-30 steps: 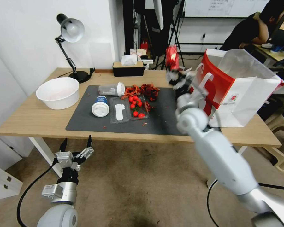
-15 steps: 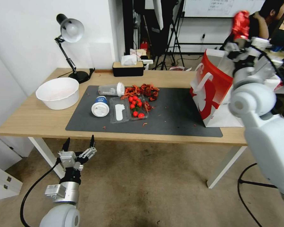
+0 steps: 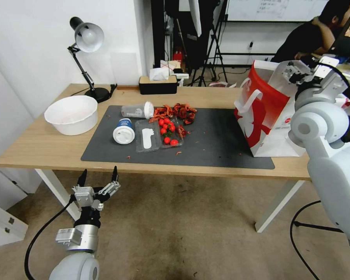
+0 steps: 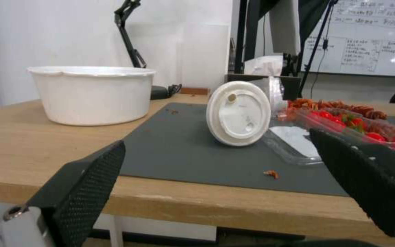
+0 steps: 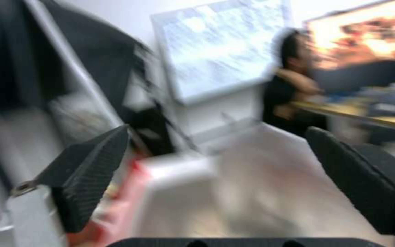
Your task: Pick up the trash from the table and place it into the takeout bag.
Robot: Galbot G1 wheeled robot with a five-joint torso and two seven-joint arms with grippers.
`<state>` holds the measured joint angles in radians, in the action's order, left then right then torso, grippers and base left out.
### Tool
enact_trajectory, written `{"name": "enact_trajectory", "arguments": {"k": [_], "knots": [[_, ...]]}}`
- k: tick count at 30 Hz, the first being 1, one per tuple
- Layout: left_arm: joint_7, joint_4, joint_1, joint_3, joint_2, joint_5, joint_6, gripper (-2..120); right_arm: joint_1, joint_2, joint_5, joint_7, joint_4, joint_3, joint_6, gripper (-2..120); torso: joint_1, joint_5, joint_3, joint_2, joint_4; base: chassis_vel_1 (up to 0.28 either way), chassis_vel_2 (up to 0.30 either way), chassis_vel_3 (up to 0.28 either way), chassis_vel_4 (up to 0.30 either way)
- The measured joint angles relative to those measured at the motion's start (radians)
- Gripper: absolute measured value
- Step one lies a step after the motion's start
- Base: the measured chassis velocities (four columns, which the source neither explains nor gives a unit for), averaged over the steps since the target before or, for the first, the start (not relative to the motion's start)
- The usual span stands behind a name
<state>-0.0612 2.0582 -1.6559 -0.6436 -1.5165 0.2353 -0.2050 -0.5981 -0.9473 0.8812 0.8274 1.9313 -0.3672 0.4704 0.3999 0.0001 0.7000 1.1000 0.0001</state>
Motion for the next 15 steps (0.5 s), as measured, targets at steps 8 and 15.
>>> {"name": "enact_trajectory", "arguments": {"k": [8, 15], "knots": [[0.001, 0.007, -0.005, -0.004, 0.001, 0.000, 0.000, 100, -0.048, 0.011, 0.082, -0.231, 0.071, -0.040, -0.274, 100, 0.000, -0.0003, 0.000, 0.000, 0.0003, 0.000, 0.000, 0.000, 0.000], [0.001, 0.009, -0.009, -0.002, 0.003, 0.000, -0.002, 100, -0.424, 0.038, -0.130, -0.586, 0.234, -0.114, -0.502, 100, 0.000, 0.0000, 0.000, 0.000, -0.0002, 0.000, 0.000, 0.000, 0.000]]}}
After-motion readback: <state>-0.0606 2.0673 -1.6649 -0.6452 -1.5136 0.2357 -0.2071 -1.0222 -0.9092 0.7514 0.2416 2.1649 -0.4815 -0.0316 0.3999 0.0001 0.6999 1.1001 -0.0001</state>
